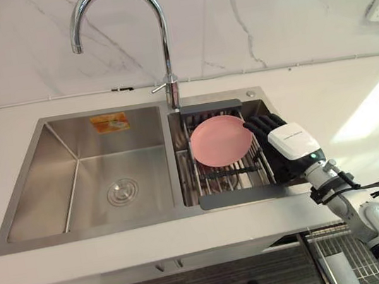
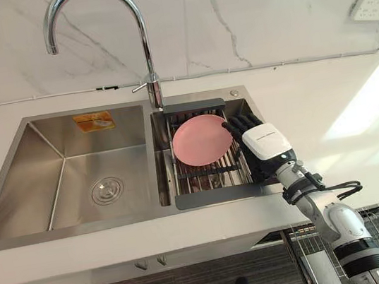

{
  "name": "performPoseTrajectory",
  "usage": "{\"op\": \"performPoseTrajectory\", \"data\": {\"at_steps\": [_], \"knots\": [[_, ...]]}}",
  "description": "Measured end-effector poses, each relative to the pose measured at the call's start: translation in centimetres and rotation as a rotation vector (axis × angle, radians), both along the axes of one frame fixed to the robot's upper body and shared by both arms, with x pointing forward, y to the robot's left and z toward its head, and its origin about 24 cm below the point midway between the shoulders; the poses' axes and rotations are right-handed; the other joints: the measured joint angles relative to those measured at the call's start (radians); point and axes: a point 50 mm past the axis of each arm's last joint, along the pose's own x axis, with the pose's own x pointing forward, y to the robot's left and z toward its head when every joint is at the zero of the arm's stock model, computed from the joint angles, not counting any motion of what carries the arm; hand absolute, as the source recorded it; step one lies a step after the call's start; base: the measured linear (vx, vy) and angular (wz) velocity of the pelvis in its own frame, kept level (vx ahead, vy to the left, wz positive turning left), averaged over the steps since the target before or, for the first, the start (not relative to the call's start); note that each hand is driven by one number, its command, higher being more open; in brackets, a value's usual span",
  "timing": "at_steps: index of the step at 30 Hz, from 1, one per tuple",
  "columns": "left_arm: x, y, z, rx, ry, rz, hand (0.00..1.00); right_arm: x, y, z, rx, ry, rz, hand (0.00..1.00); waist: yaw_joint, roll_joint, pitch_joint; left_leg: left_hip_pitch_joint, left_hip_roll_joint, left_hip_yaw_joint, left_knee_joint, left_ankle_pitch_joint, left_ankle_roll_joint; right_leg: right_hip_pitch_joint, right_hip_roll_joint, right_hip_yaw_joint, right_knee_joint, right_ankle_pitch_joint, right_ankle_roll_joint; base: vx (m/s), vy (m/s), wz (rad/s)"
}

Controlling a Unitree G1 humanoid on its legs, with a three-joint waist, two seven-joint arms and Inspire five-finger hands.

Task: Walk over to the sink, pick up the cup, carry it to the dishwasher, place the cup inside the dishwasher, then close the dishwasher door

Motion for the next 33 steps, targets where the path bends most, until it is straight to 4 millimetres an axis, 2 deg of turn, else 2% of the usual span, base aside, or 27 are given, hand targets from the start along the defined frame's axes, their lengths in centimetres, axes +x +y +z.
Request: {"op": "performPoseTrajectory", "data": {"at_steps": [8, 20, 33], "knots": [[-0.2, 0.2, 0.0, 0.002, 0.001, 0.015, 1.00, -0.2, 0.0, 2.9, -0.027, -0.016, 0.054, 1.00, -0.002, 0.002, 0.001, -0.001, 0.000, -0.001, 0.001, 0.000, 0.000, -0.001, 0.000, 0.000, 0.004, 0.000, 0.000, 0.00, -0.002, 0.00], [-0.2, 0.1, 0.0, -0.001, -0.001, 0.028, 1.00, 0.0, 1.0, 5.4, 0.014, -0.027, 0.115, 1.00, -0.004, 0.003, 0.003, -0.001, -0.001, 0.000, 0.005, 0.000, 0.000, 0.001, -0.001, 0.002, 0.004, 0.002, -0.003, -0.03, -0.015, 0.00], [-0.3, 0.1, 0.0, 0.000, -0.006, 0.037, 1.00, 0.2, 1.0, 5.7, 0.080, -0.008, 0.113, 1.00, -0.001, 0.004, 0.006, -0.001, 0.000, 0.000, 0.009, 0.000, 0.000, 0.003, -0.001, 0.002, 0.005, 0.002, -0.003, -0.01, -0.003, 0.00]]}}
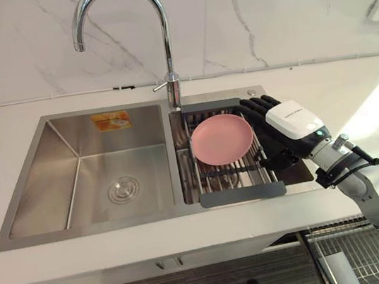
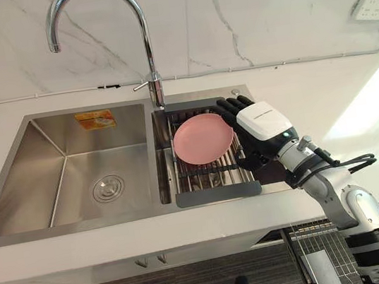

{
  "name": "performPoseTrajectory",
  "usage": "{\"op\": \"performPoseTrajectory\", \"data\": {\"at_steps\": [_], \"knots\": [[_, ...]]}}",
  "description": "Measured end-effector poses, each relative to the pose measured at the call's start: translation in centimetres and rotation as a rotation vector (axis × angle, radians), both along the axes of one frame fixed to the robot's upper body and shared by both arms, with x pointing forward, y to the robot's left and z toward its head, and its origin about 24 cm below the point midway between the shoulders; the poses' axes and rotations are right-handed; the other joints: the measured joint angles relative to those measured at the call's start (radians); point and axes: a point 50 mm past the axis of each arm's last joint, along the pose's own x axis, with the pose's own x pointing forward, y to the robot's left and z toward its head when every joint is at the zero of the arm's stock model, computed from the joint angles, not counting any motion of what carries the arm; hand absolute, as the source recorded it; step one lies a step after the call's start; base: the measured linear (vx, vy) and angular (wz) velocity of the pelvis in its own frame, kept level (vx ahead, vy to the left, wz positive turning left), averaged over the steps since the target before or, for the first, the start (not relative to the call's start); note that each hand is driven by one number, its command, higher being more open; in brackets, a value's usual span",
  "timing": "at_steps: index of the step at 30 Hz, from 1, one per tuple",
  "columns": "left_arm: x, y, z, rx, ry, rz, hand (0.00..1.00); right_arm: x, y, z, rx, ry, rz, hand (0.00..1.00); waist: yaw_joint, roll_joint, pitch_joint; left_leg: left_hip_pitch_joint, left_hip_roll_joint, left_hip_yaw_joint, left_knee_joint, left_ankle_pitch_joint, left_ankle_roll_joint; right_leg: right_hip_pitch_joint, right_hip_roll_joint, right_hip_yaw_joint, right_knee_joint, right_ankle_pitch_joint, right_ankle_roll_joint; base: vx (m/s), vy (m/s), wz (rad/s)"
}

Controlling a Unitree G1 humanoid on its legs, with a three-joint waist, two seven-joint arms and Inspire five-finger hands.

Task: Walk over to the sink, pick up the cup, carry it to the dishwasher, place the cup inside the dishwasher, then close the dishwasher door

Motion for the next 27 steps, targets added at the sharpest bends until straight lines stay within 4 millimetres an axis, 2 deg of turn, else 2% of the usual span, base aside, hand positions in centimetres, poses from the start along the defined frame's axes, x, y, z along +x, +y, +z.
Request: {"op": "performPoseTrajectory", "data": {"at_steps": [10, 21, 27], "knots": [[0.0, 0.0, 0.0, 0.001, -0.005, -0.001, 1.00, 0.1, 0.4, -0.7, 0.038, 0.007, -0.011, 1.00, 0.002, 0.000, 0.005, 0.000, 0.000, -0.001, 0.000, 0.000, 0.000, 0.001, 0.000, -0.001, 0.000, 0.000, 0.000, 0.00, 0.000, 0.00], [0.1, 0.0, 0.0, 0.007, -0.007, 0.003, 1.00, 0.4, 0.6, -2.9, 0.007, 0.025, -0.035, 1.00, 0.007, -0.001, 0.006, -0.004, 0.000, -0.007, 0.000, 0.000, 0.000, 0.001, 0.000, -0.007, 0.000, -0.001, -0.001, 0.00, 0.000, 0.00], [0.1, 0.1, 0.0, 0.001, -0.011, 0.019, 1.00, 0.5, 0.8, -4.2, -0.019, 0.046, -0.039, 1.00, 0.026, -0.002, 0.007, -0.008, -0.001, -0.016, 0.000, 0.001, 0.000, 0.001, 0.000, -0.015, 0.000, -0.001, -0.001, 0.00, 0.000, 0.03]]}}
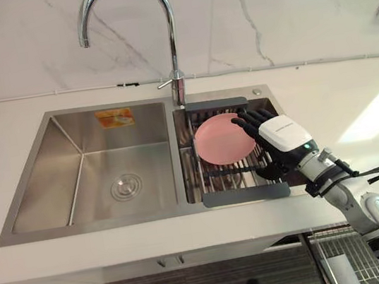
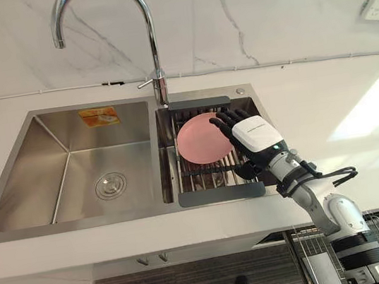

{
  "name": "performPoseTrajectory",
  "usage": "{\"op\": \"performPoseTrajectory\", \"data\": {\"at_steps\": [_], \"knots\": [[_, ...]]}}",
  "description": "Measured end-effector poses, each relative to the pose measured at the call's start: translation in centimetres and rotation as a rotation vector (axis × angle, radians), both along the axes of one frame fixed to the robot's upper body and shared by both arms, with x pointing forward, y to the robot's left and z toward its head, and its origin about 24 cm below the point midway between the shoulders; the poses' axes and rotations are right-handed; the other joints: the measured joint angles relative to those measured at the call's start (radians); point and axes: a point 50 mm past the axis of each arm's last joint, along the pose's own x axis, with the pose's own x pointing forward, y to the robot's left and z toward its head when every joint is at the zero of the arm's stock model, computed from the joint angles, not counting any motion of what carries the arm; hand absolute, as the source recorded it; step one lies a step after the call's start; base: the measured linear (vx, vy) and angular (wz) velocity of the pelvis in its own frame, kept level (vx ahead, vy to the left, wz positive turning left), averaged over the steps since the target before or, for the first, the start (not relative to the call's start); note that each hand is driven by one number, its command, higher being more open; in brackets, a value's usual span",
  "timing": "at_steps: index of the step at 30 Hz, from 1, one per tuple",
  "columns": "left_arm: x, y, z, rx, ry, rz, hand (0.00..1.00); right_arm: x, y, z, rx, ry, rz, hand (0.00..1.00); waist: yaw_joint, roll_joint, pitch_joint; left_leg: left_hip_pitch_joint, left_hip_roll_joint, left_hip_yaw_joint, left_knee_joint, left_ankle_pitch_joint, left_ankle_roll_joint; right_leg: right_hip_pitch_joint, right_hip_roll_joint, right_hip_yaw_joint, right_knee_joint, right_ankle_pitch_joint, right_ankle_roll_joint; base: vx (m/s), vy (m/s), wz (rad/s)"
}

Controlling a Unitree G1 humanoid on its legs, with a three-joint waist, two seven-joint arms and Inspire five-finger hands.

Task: Walk over to the sink, pick up the cup, carry it to the dishwasher, place the cup inside the dishwasher, then close the dishwasher door

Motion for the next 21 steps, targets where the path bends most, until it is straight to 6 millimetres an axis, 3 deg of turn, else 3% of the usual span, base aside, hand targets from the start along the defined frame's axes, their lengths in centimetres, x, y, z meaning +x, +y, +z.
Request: {"op": "performPoseTrajectory", "data": {"at_steps": [21], "knots": [[0.0, 0.2, 0.1, 0.004, -0.013, 0.017, 1.00, 0.9, 0.9, -3.0, -0.067, -0.106, -0.063, 1.00, 0.022, -0.015, 0.009, -0.011, -0.009, -0.034, -0.019, 0.029, 0.000, 0.000, -0.008, -0.027, 0.000, 0.001, -0.001, -0.04, -0.016, 0.05]]}}
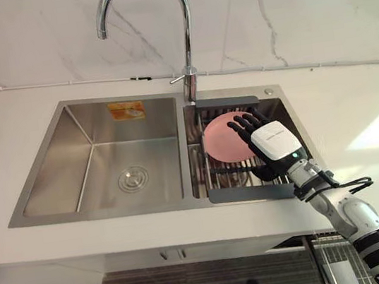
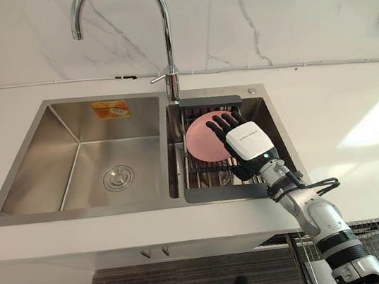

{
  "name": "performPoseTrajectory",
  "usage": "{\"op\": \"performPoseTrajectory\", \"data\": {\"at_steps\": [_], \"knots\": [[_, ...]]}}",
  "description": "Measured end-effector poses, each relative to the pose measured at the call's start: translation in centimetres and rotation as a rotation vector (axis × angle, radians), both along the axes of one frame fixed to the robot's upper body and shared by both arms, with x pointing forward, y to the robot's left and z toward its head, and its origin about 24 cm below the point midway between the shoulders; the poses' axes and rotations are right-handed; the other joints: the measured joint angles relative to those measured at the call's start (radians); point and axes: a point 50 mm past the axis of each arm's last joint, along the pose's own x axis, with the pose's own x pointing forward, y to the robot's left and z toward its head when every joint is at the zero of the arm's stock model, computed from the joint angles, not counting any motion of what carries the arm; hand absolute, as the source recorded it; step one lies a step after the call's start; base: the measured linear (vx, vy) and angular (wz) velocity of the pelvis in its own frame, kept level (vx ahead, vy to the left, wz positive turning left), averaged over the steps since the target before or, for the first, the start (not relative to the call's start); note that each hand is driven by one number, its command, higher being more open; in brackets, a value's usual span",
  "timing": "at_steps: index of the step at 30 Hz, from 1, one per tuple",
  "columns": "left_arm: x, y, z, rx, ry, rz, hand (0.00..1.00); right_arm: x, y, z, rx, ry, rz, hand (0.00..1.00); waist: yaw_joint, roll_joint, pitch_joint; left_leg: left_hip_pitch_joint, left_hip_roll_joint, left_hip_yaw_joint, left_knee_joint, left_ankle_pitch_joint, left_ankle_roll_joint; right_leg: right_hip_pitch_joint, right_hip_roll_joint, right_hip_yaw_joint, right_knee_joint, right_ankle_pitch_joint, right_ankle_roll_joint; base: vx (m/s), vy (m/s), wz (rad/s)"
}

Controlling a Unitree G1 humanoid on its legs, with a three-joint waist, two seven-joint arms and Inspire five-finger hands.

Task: Walk over to the sink, pick up the cup, carry it to the dishwasher, place the cup inside the dishwasher, then close the dishwasher door

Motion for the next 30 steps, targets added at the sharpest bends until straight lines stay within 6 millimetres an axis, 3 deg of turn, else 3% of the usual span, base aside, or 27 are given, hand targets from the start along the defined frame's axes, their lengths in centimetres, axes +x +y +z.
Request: {"op": "performPoseTrajectory", "data": {"at_steps": [4, 12, 13, 30], "knots": [[-0.1, 0.0, 0.0, -0.001, 0.003, 0.004, 1.00, 0.2, -0.2, -1.1, -0.008, 0.034, -0.033, 1.00, 0.005, 0.000, 0.000, -0.002, -0.001, -0.003, -0.001, 0.002, 0.001, -0.001, 0.000, -0.004, 0.000, 0.000, 0.000, -0.01, -0.004, 0.00], [-0.3, 0.0, -0.1, -0.008, 0.008, 0.021, 1.00, 1.0, 0.1, -1.1, -0.018, 0.023, -0.048, 1.00, 0.007, 0.001, 0.000, -0.001, -0.003, -0.008, -0.013, 0.014, 0.001, -0.001, -0.002, -0.011, 0.000, 0.003, -0.004, -0.03, -0.010, 0.02], [-0.2, 0.0, -0.2, -0.009, 0.010, 0.021, 1.00, 1.1, 0.1, -1.1, -0.022, 0.023, -0.048, 0.00, 0.007, 0.001, 0.000, -0.001, -0.004, -0.009, -0.016, 0.018, 0.000, -0.002, -0.003, -0.012, 0.000, 0.004, -0.005, -0.05, -0.018, 0.02], [-0.2, 0.2, -0.2, -0.003, 0.018, 0.022, 1.00, 1.9, 0.9, -1.1, -0.066, -0.031, -0.059, 0.00, 0.012, -0.002, 0.002, 0.001, -0.002, -0.017, -0.048, 0.046, -0.008, -0.010, 0.000, -0.012, -0.004, 0.008, -0.012, -0.04, -0.012, 0.01]]}}
